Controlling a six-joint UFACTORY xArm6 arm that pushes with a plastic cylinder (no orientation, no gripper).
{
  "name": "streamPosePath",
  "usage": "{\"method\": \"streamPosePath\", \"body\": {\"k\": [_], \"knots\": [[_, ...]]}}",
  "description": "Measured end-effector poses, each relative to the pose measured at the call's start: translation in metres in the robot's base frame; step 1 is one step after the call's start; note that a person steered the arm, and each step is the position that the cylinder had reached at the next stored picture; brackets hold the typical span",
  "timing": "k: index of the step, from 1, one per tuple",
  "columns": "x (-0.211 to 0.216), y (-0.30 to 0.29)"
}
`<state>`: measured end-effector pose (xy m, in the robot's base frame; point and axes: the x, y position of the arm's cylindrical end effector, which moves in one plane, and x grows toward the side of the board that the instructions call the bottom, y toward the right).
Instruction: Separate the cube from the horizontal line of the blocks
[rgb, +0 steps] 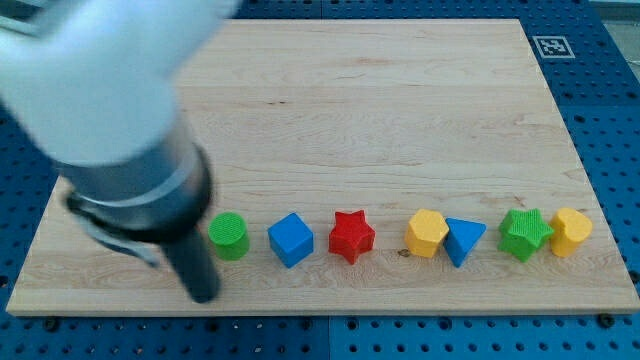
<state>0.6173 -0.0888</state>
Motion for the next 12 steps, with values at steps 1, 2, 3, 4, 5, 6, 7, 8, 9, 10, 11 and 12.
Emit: {"method": "streamPosePath", "body": {"k": [1,2,3,4,5,6,7,8,9,10,11,12], "knots": [[0.001,0.026],[-0.015,0.028],[-0.041,0.031],[-0.047,0.046],[-0.045,0.070],[-0.046,0.086],[-0.058,0.091],[-0.078,0.091],[-0.096,0.091],[-0.115,0.091],[-0.131,0.091],[-0.123,0.091]]}}
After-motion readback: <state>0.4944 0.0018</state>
